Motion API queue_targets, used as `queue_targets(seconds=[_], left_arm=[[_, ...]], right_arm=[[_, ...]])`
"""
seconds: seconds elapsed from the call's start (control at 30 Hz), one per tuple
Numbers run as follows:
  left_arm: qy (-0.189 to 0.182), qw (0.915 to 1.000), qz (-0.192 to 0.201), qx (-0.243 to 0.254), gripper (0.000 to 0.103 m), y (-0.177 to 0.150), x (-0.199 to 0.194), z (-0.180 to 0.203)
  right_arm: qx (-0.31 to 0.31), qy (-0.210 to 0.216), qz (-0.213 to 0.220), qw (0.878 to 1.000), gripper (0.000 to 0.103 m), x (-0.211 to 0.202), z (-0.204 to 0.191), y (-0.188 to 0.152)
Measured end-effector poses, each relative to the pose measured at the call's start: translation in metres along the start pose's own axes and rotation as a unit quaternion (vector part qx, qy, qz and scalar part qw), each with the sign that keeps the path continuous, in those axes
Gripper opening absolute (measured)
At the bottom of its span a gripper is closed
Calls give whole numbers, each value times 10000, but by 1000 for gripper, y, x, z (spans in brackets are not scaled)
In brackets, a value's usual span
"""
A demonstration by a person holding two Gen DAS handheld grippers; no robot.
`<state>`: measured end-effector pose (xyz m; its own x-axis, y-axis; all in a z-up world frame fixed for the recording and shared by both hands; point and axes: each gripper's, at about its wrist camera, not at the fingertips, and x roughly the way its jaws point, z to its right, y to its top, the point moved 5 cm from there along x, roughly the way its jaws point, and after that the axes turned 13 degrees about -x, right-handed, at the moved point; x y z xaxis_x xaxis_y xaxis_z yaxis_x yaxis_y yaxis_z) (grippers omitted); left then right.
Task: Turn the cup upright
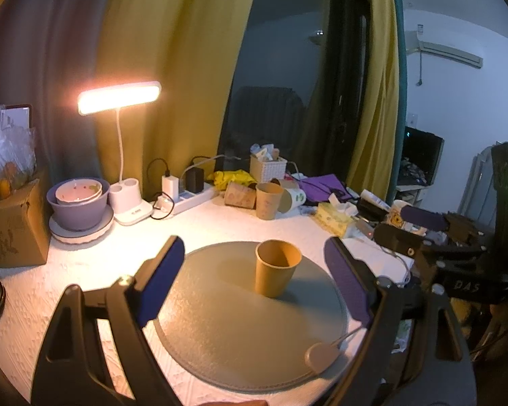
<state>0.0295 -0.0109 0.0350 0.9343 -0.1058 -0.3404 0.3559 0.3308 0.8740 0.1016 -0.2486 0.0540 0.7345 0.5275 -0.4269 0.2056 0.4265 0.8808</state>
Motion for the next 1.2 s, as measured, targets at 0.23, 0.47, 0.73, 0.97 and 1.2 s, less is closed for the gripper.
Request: queue_targets(seconds=[0.23,0.47,0.73,0.97,1.2], left_arm=[[2,10000,-10,-8,86,-1,1,1],[7,10000,-5,-13,86,-1,1,1],[11,10000,-4,-1,86,-2,0,1],[8,10000,-12,-11,86,-1,1,0],[6,10000,-11,-12,86,-1,1,0]], right_arm=[[4,-3,2,10000,78,0,0,0],[10,4,-12,10000,78,1,-1,0],[15,0,-26,10000,78,2,-2,0],[3,21,-43,10000,78,2,-7,-2],[-14,34,-55,10000,78,3,-10,-2]])
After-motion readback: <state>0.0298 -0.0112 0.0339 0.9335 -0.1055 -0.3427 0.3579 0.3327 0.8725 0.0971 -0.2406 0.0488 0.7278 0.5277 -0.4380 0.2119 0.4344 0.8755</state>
